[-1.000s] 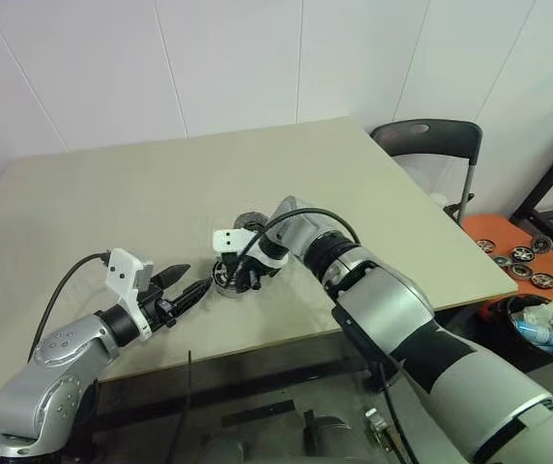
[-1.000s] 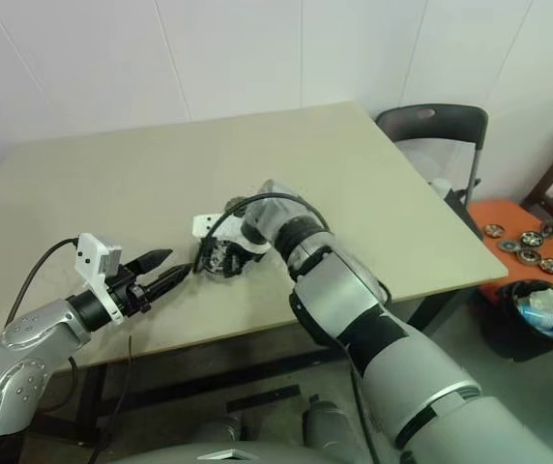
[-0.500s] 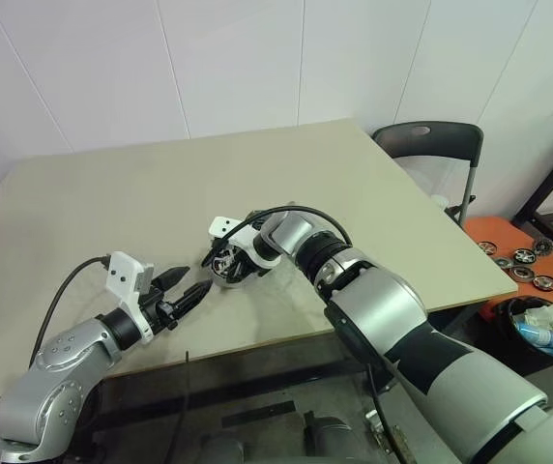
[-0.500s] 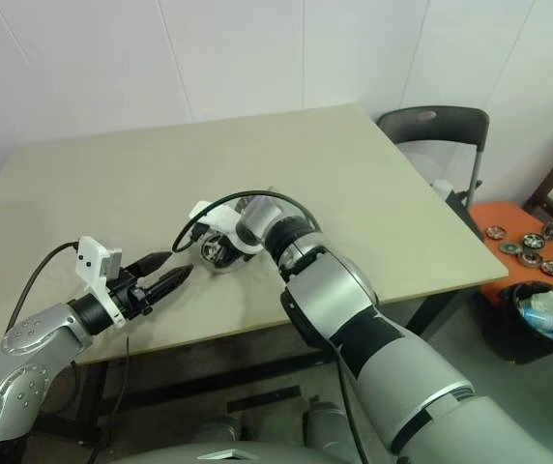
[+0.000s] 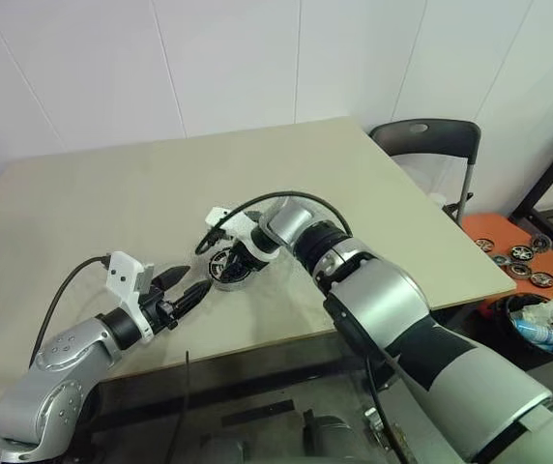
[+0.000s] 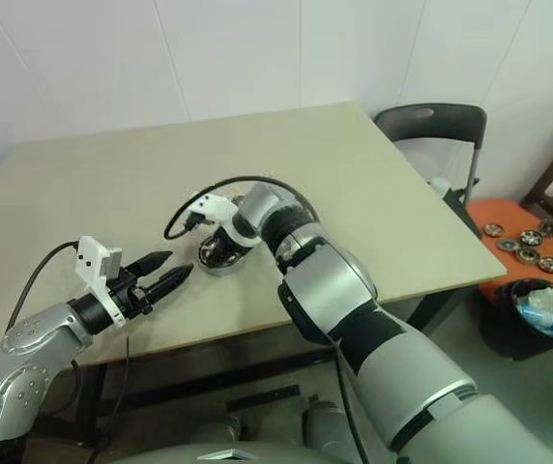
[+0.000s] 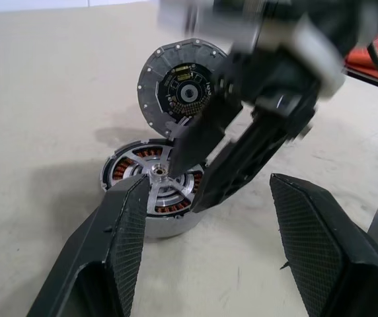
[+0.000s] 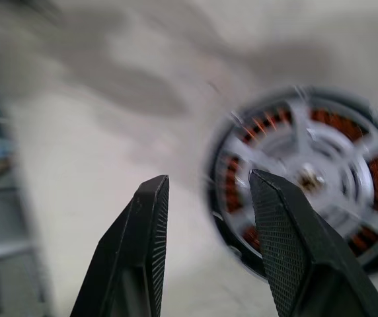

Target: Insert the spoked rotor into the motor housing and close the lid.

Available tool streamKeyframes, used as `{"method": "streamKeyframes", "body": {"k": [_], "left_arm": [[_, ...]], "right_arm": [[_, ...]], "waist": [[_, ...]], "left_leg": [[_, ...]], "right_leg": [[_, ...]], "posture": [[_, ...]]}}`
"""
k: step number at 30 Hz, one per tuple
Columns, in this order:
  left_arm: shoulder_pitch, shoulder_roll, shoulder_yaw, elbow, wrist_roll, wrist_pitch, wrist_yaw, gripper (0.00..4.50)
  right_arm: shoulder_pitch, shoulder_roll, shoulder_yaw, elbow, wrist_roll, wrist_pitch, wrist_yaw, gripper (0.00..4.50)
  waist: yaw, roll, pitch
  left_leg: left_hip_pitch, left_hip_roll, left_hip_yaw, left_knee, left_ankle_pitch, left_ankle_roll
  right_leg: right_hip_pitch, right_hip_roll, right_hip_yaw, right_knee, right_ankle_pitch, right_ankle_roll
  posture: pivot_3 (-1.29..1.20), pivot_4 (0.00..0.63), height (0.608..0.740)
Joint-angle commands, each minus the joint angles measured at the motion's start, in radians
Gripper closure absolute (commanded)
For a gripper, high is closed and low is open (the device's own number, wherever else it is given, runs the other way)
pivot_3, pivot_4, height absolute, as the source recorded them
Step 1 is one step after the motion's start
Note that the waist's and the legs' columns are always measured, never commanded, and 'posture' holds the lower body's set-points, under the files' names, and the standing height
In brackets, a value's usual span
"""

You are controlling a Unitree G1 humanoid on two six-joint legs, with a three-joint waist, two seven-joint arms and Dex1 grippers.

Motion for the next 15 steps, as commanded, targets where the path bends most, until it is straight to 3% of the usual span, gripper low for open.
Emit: {"method": "streamKeyframes", "body": {"k": [1, 4, 7, 12, 15], "left_arm": [[-0.017, 0.009, 0.023, -0.023, -0.005, -0.025, -0.013, 1.40], [-0.028, 0.013, 0.036, -0.017, -0.007, -0.029, -0.017, 1.40], [-0.035, 0.021, 0.058, -0.007, -0.009, -0.034, -0.021, 1.40], [-0.040, 0.042, 0.092, 0.019, 0.002, -0.056, -0.039, 1.40], [-0.061, 0.058, 0.108, 0.048, 0.021, -0.081, -0.048, 1.40]], "right_arm": [[-0.073, -0.053, -0.032, -0.073, 0.063, -0.017, 0.219, 2.48], [-0.070, -0.122, -0.086, -0.126, 0.126, -0.104, 0.282, 2.48], [-0.070, -0.201, -0.214, -0.160, 0.237, -0.178, 0.227, 2.48], [-0.016, -0.276, -0.358, -0.141, 0.316, -0.337, -0.078, 2.48], [0.034, -0.301, -0.354, -0.126, 0.296, -0.390, -0.164, 3.37]], "waist": [[0.001, 0.000, 0.000], [0.003, 0.000, 0.000], [0.003, -0.001, 0.000], [0.001, -0.001, 0.000], [0.002, -0.001, 0.000]], "left_leg": [[0.000, 0.000, 0.000, 0.000, 0.000, 0.000], [0.000, 0.000, -0.001, 0.000, 0.000, 0.000], [-0.001, -0.001, -0.001, 0.001, 0.000, 0.000], [-0.001, 0.000, 0.000, -0.002, 0.000, 0.000], [-0.001, 0.001, 0.000, -0.003, 0.000, 0.000]], "right_leg": [[0.000, 0.000, 0.000, -0.001, 0.000, 0.000], [0.002, -0.001, -0.001, -0.003, -0.002, 0.003], [0.003, -0.002, -0.001, -0.005, -0.002, 0.003], [0.002, -0.002, -0.001, -0.007, 0.000, 0.000], [0.002, -0.002, -0.001, -0.007, 0.000, 0.000]], "posture": [[0.00, 0.000, 0.740], [0.00, 0.000, 0.740], [0.00, 0.000, 0.740], [0.00, 0.000, 0.740], [0.00, 0.000, 0.740]]}}
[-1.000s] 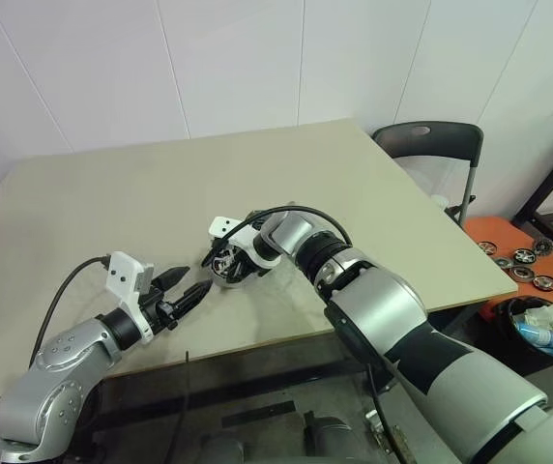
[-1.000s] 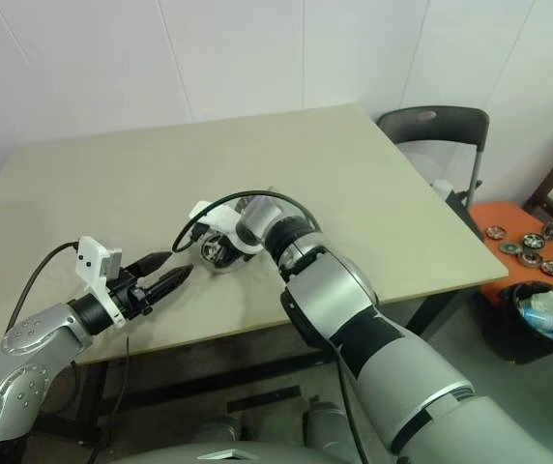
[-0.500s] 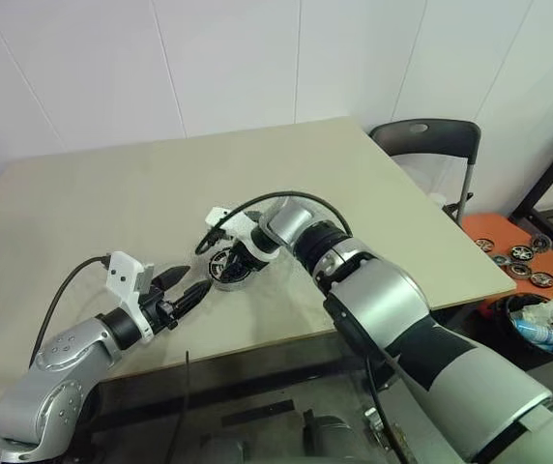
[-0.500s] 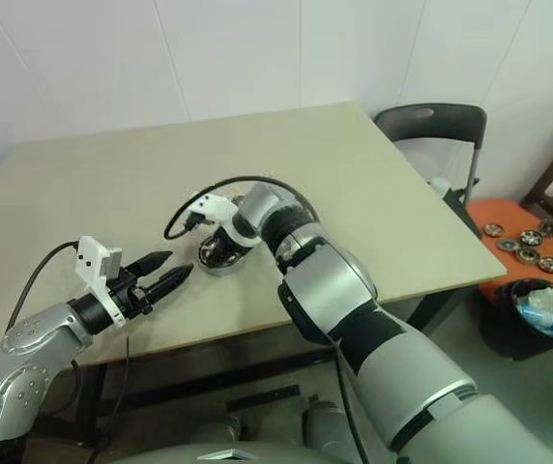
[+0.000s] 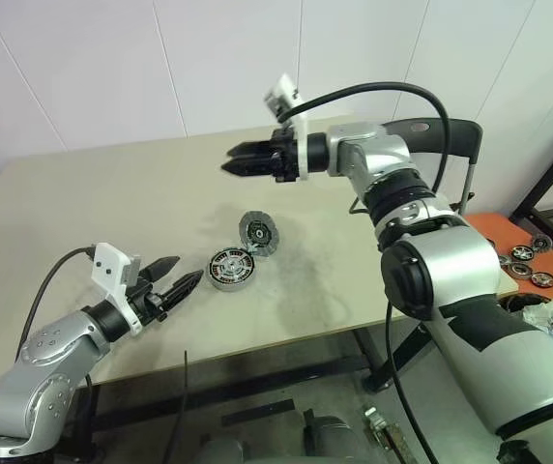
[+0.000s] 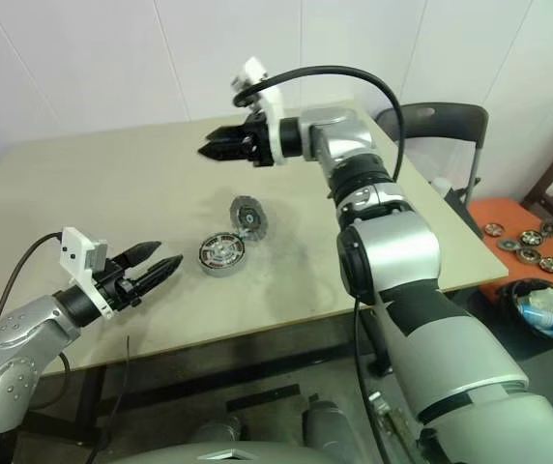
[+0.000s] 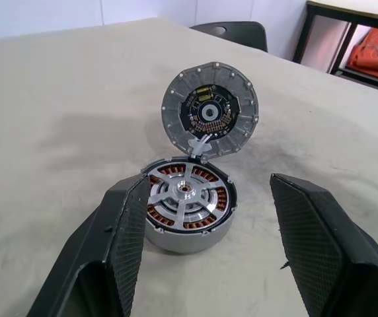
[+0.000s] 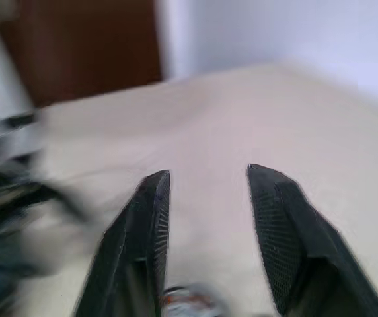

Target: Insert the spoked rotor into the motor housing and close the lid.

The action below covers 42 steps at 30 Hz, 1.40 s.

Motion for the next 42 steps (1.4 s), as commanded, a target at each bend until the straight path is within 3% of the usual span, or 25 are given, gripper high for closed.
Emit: {"method": "streamKeyframes", "body": {"k": [1, 3, 4, 10, 17, 22, 34, 42], "left_arm": [[-0.047, 0.027, 0.055, 0.025, 0.024, -0.060, -0.012, 1.40], [-0.064, 0.038, 0.072, 0.052, 0.038, -0.086, -0.022, 1.40], [-0.071, 0.048, 0.083, 0.068, 0.044, -0.097, -0.031, 1.40], [-0.096, 0.124, 0.151, 0.139, 0.043, -0.120, -0.087, 1.40], [-0.103, 0.125, 0.134, 0.126, 0.042, -0.107, -0.085, 1.40], [-0.104, 0.116, 0.122, 0.124, 0.042, -0.101, -0.082, 1.40], [-0.114, 0.103, 0.096, 0.130, 0.045, -0.095, -0.076, 1.40], [-0.108, 0.094, 0.092, 0.123, 0.045, -0.094, -0.069, 1.40]], "right_arm": [[0.042, -0.018, -0.010, 0.011, 0.002, -0.049, -0.108, 3.69], [0.071, -0.023, -0.003, 0.019, -0.006, -0.045, -0.153, 4.40], [0.091, -0.025, -0.004, 0.025, -0.008, -0.045, -0.190, 4.46], [0.201, -0.023, -0.062, 0.044, 0.042, -0.020, -0.307, 4.46], [0.244, -0.005, -0.071, 0.046, 0.053, -0.010, -0.345, 4.46], [0.258, 0.017, -0.041, 0.034, 0.040, -0.009, -0.298, 4.46], [0.256, 0.056, 0.081, -0.041, 0.015, 0.067, 0.031, 4.46], [0.262, 0.082, 0.131, -0.060, 0.003, 0.070, 0.048, 4.46]], "waist": [[0.001, 0.000, 0.000], [0.000, 0.000, 0.000], [0.001, 0.000, 0.000], [0.000, 0.000, 0.000], [0.000, 0.000, 0.000], [0.000, 0.000, 0.000], [-0.001, 0.000, 0.000], [0.000, 0.000, 0.000]], "left_leg": [[0.000, 0.000, 0.000, 0.000, 0.000, 0.000], [0.000, 0.000, 0.001, 0.001, 0.000, 0.000], [0.000, -0.001, 0.001, 0.001, 0.000, 0.000], [0.000, 0.000, 0.001, 0.001, 0.000, 0.000], [0.000, 0.000, 0.001, 0.001, 0.000, 0.000], [0.000, 0.000, 0.001, 0.001, 0.000, 0.000], [0.000, 0.000, 0.001, 0.001, 0.000, 0.000], [0.000, 0.000, 0.001, 0.001, 0.000, 0.000]], "right_leg": [[0.000, 0.000, 0.000, 0.000, 0.000, 0.000], [0.000, 0.001, 0.000, 0.000, 0.000, 0.000], [0.000, 0.000, 0.001, 0.000, 0.000, 0.000], [0.000, 0.001, 0.001, -0.001, 0.000, 0.000], [0.000, 0.001, 0.001, 0.000, 0.000, 0.000], [0.001, 0.001, 0.001, 0.000, 0.000, 0.000], [0.001, 0.001, 0.001, 0.000, 0.000, 0.000], [0.001, 0.001, 0.001, 0.000, 0.000, 0.000]], "posture": [[0.00, 0.000, 0.740], [0.00, 0.000, 0.740], [0.00, 0.000, 0.740], [0.00, 0.000, 0.740], [0.00, 0.000, 0.740], [0.00, 0.000, 0.740], [0.00, 0.000, 0.740], [0.00, 0.000, 0.740]]}}
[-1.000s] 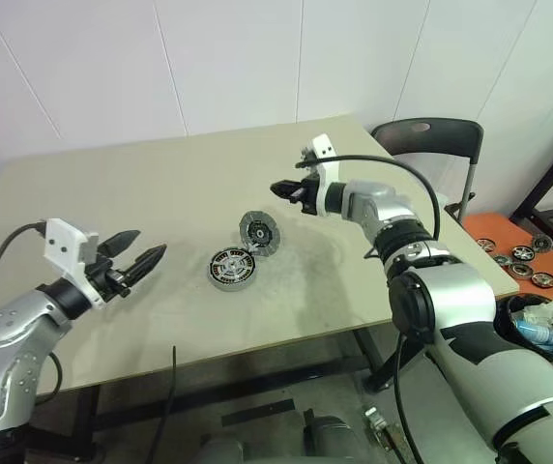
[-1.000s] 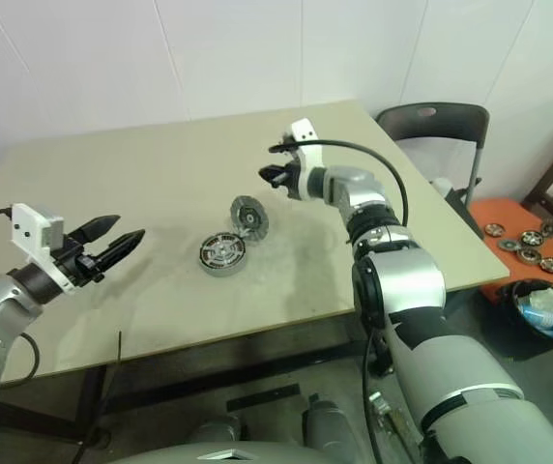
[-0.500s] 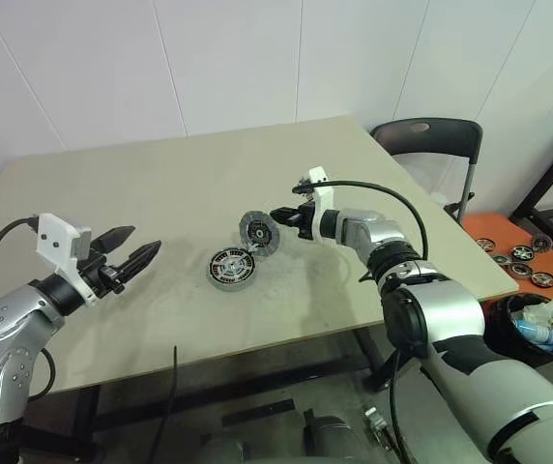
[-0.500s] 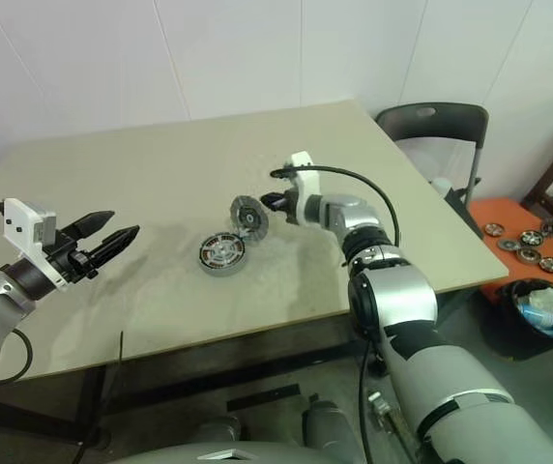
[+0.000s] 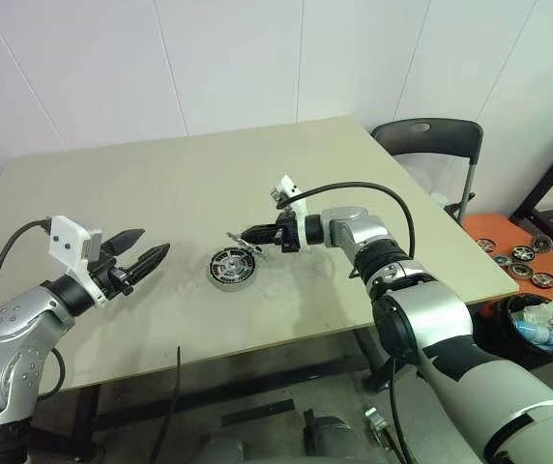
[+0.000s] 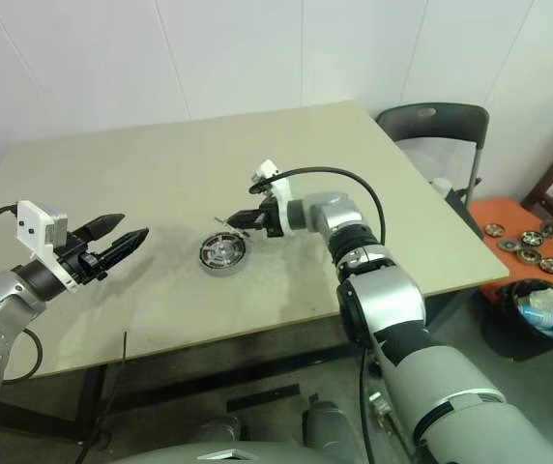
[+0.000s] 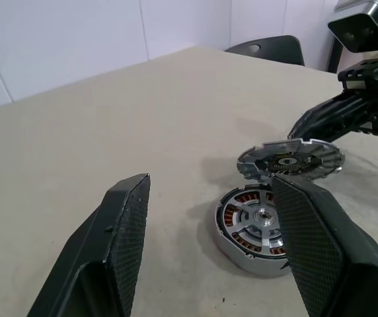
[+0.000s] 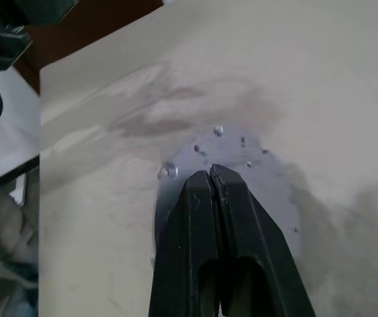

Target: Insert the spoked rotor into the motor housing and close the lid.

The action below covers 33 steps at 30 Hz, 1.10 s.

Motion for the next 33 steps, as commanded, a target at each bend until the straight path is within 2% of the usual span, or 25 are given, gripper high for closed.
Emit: {"method": "streamKeyframes", "body": {"k": [1, 12, 16, 25, 33], "left_arm": [[-0.009, 0.001, 0.011, -0.031, 0.001, -0.006, 0.007, 1.40], [0.011, -0.017, 0.014, -0.053, -0.003, -0.003, 0.024, 1.40], [0.021, -0.023, 0.017, -0.067, -0.005, 0.001, 0.032, 1.40], [0.035, -0.020, 0.025, -0.083, -0.013, 0.010, 0.041, 1.40], [0.014, -0.032, 0.004, -0.083, -0.010, 0.020, 0.049, 1.40]], "right_arm": [[-0.016, 0.018, 0.017, -0.035, -0.004, -0.007, 0.008, 4.46], [-0.006, 0.161, 0.046, -0.039, -0.002, -0.008, -0.030, 4.46], [0.019, 0.225, 0.043, -0.020, 0.000, -0.010, -0.097, 4.46], [0.037, 0.265, 0.023, -0.006, 0.027, 0.014, -0.162, 4.46], [-0.005, 0.336, -0.112, 0.051, 0.128, 0.017, -0.404, 4.46]], "waist": [[0.000, 0.000, 0.000], [-0.001, 0.000, 0.000], [0.001, 0.000, 0.000], [0.000, -0.001, 0.000], [0.002, -0.001, 0.000]], "left_leg": [[0.000, 0.000, 0.000, 0.000, 0.000, 0.000], [0.000, 0.000, 0.000, 0.000, 0.000, 0.000], [0.000, 0.000, 0.000, 0.000, 0.000, 0.000], [0.000, 0.000, -0.001, 0.000, 0.000, 0.000], [0.000, -0.001, -0.001, 0.002, 0.000, 0.000]], "right_leg": [[0.000, 0.000, 0.000, 0.000, 0.000, 0.000], [-0.001, 0.000, 0.000, 0.001, 0.000, 0.000], [-0.001, 0.000, 0.000, 0.001, 0.000, 0.000], [0.000, 0.000, -0.001, 0.001, 0.000, 0.000], [0.001, 0.000, -0.001, 0.001, 0.000, 0.000]], "posture": [[0.00, 0.000, 0.740], [0.00, 0.000, 0.740], [0.00, 0.000, 0.740], [0.00, 0.000, 0.740], [0.00, 0.000, 0.740]]}}
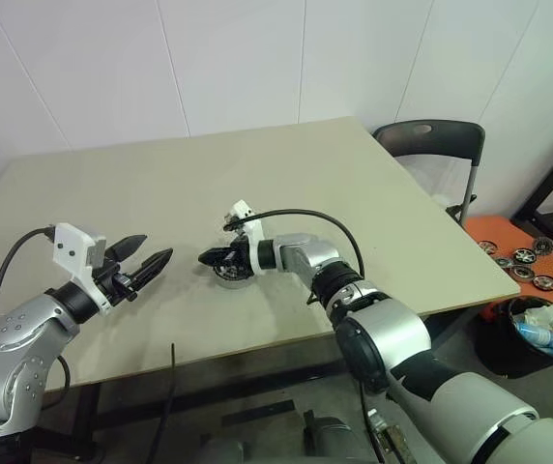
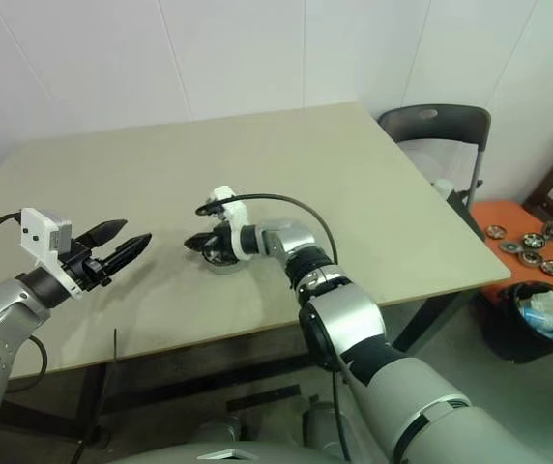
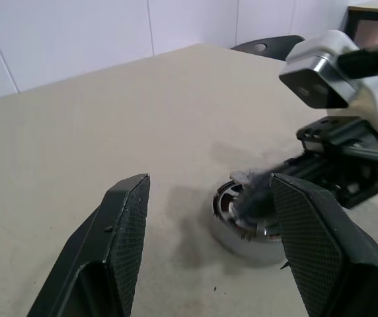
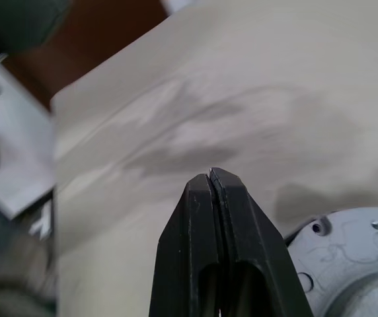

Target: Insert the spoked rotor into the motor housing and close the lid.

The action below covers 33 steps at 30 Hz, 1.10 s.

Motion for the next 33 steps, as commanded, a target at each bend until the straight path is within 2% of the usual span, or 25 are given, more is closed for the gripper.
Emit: {"method": "streamKeyframes", "body": {"k": [1, 6, 12, 16, 19, 21, 27, 33], "left_arm": [[-0.028, -0.002, 0.001, -0.029, -0.007, -0.003, 0.009, 1.40], [-0.021, -0.005, 0.004, -0.039, -0.009, 0.002, 0.008, 1.40], [-0.002, -0.004, 0.016, -0.044, -0.009, 0.002, 0.008, 1.40], [-0.006, -0.005, 0.013, -0.039, -0.008, -0.001, 0.010, 1.40], [-0.017, -0.007, 0.005, -0.030, -0.004, -0.004, 0.011, 1.40], [-0.021, -0.010, 0.000, -0.029, -0.002, -0.005, 0.012, 1.40], [-0.017, -0.021, -0.009, -0.033, 0.002, -0.009, 0.011, 1.40], [-0.011, -0.025, -0.009, -0.040, 0.000, -0.007, 0.012, 1.40]], "right_arm": [[-0.048, 0.126, -0.070, 0.020, 0.055, -0.017, -0.127, 4.46], [-0.034, 0.175, -0.023, 0.025, 0.028, -0.029, -0.129, 4.46], [-0.029, 0.174, 0.021, 0.013, 0.028, -0.011, -0.060, 4.46], [-0.010, 0.155, 0.130, -0.026, -0.002, 0.060, 0.210, 4.46], [-0.007, 0.148, 0.170, -0.069, 0.010, 0.119, 0.342, 4.46], [-0.019, 0.147, 0.158, -0.097, 0.043, 0.156, 0.372, 4.46], [-0.106, 0.129, 0.022, -0.113, 0.160, 0.166, 0.270, 4.46], [-0.158, 0.024, -0.066, -0.092, 0.206, 0.154, 0.240, 4.46]], "waist": [[0.001, 0.000, 0.000], [0.000, 0.000, 0.000], [0.000, 0.000, 0.000], [-0.003, 0.000, 0.000], [-0.003, 0.000, 0.000], [-0.003, 0.000, 0.000], [-0.001, 0.000, 0.000], [-0.002, 0.000, 0.000]], "left_leg": [[0.000, 0.000, 0.000, 0.000, 0.000, 0.000], [0.000, 0.000, 0.000, 0.000, 0.000, 0.000], [0.000, 0.000, 0.000, 0.000, 0.000, 0.000], [0.000, 0.000, 0.000, 0.000, 0.000, 0.000], [0.000, 0.000, 0.000, -0.001, 0.000, 0.000], [0.000, 0.001, 0.000, -0.001, 0.000, 0.000], [0.000, 0.001, 0.000, -0.001, 0.000, 0.000], [0.000, 0.001, 0.000, -0.002, 0.000, 0.000]], "right_leg": [[0.000, 0.000, 0.000, 0.000, 0.000, 0.000], [0.001, 0.000, 0.000, 0.000, 0.000, 0.000], [0.001, 0.000, 0.000, 0.000, 0.000, 0.000], [0.000, 0.001, 0.000, 0.000, 0.000, 0.000], [-0.001, 0.001, 0.000, 0.000, 0.000, 0.000], [-0.001, 0.001, 0.000, 0.000, 0.000, 0.000], [-0.001, 0.001, 0.000, 0.000, 0.000, 0.000], [-0.002, 0.000, 0.000, 0.000, 0.000, 0.000]], "posture": [[0.00, 0.000, 0.740], [0.00, 0.000, 0.740], [0.00, 0.000, 0.740], [0.00, 0.000, 0.740], [0.00, 0.000, 0.740], [0.00, 0.000, 0.740], [0.00, 0.000, 0.740], [0.00, 0.000, 0.740]]}}
